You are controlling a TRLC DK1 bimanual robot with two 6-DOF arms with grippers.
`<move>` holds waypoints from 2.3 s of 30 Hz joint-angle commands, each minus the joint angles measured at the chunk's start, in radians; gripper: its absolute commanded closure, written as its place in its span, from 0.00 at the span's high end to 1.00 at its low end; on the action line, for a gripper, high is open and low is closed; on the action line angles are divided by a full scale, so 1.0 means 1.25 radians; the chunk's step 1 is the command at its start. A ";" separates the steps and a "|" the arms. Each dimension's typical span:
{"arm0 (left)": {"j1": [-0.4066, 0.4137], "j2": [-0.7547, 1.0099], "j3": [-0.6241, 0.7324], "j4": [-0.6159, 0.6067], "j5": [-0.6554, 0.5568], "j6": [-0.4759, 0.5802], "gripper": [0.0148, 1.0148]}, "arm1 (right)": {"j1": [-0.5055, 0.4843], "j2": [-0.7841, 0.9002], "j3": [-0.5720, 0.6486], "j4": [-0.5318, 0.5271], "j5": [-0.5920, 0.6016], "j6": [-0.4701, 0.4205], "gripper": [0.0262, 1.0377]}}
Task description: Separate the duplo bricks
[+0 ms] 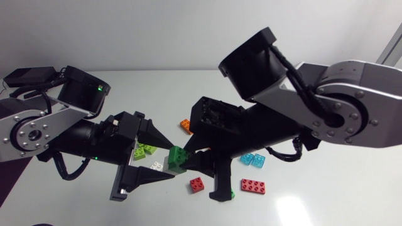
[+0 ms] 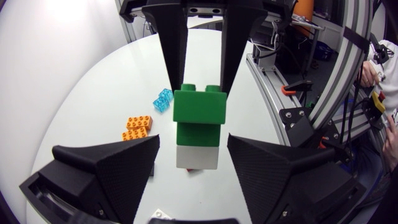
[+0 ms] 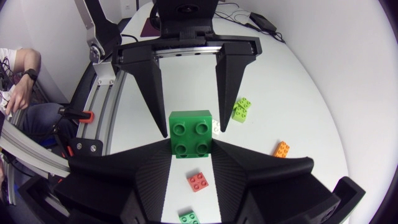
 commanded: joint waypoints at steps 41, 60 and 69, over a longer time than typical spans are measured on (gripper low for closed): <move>0.057 -0.013 -0.015 -0.024 -0.003 0.056 0.30 | -0.037 -0.060 -0.125 -0.281 0.125 -0.208 0.14; 0.039 -0.019 -0.024 -0.022 -0.003 0.047 0.30 | 0.059 0.088 -0.338 -0.020 0.280 -0.154 0.14; 0.034 -0.021 -0.024 -0.022 -0.003 0.047 0.30 | 0.066 0.109 -0.305 -0.029 0.321 -0.162 0.41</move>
